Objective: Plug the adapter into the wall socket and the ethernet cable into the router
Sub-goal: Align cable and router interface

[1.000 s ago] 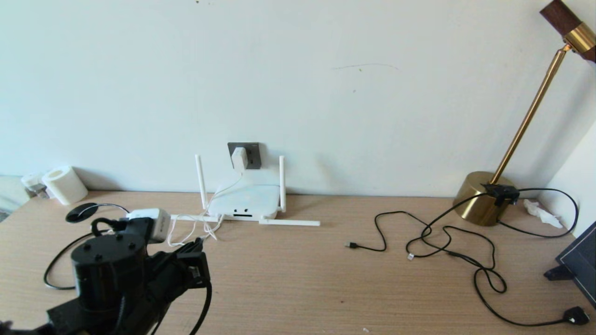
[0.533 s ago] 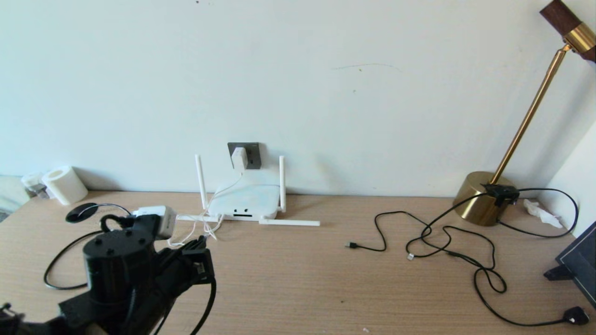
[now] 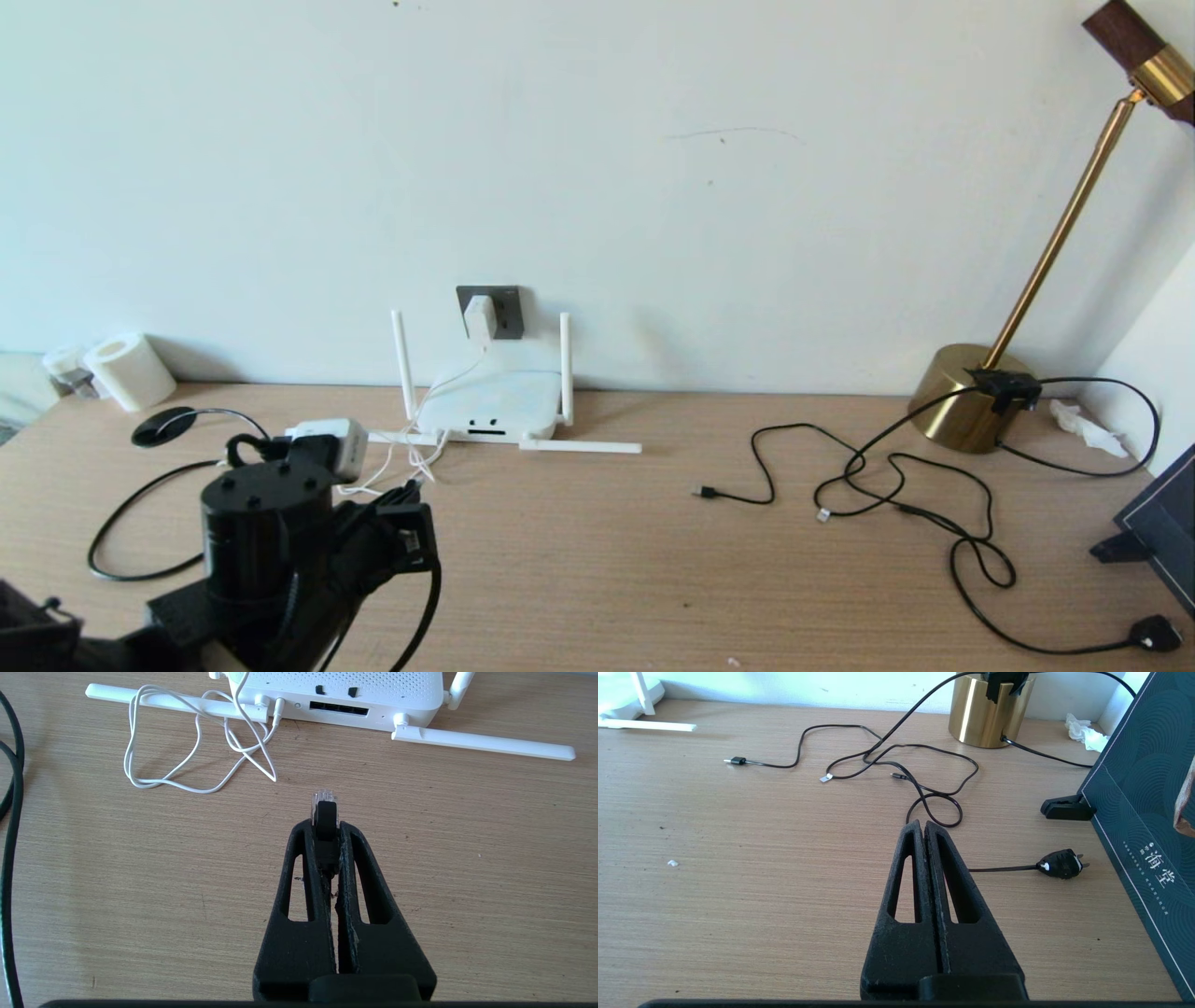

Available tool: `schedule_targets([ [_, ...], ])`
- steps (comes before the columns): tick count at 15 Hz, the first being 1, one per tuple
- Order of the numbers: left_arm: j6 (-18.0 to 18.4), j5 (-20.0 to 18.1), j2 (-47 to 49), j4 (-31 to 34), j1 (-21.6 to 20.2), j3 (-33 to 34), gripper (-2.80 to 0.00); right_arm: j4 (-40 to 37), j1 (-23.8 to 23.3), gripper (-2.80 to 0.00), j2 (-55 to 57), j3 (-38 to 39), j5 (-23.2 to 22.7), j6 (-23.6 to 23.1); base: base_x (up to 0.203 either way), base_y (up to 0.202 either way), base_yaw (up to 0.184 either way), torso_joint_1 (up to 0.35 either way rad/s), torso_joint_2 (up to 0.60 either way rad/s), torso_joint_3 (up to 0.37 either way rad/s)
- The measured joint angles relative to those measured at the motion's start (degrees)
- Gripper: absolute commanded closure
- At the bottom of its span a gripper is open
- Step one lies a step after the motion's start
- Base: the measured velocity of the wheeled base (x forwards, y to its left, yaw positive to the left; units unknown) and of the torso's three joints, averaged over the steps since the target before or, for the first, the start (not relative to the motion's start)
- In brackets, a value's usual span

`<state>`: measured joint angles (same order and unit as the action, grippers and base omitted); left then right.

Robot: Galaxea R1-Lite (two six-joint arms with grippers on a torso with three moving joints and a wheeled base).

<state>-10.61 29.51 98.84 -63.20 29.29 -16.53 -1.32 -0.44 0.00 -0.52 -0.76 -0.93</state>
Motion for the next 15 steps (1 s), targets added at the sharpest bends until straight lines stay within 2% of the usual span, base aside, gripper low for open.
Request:
schedule_targets([
  [4,0.09,-1.62,1.07,0.02,-0.98,-0.71,0.00,0.00,0.00,0.00,0.00,0.00,0.01,0.01,0.000,0.000,0.000,0.000,0.00,0.000],
  [10,0.35,-9.18,7.79,-0.04,-8.33,-6.98,0.00,0.00,0.00,0.00,0.00,0.00,-0.01,-0.02,0.000,0.000,0.000,0.000,0.00,0.000],
  [15,2.18,-9.62,14.63,-0.31,-9.09,-12.51,0.00,0.00,0.00,0.00,0.00,0.00,0.01,-0.01,0.000,0.000,0.000,0.000,0.00,0.000],
])
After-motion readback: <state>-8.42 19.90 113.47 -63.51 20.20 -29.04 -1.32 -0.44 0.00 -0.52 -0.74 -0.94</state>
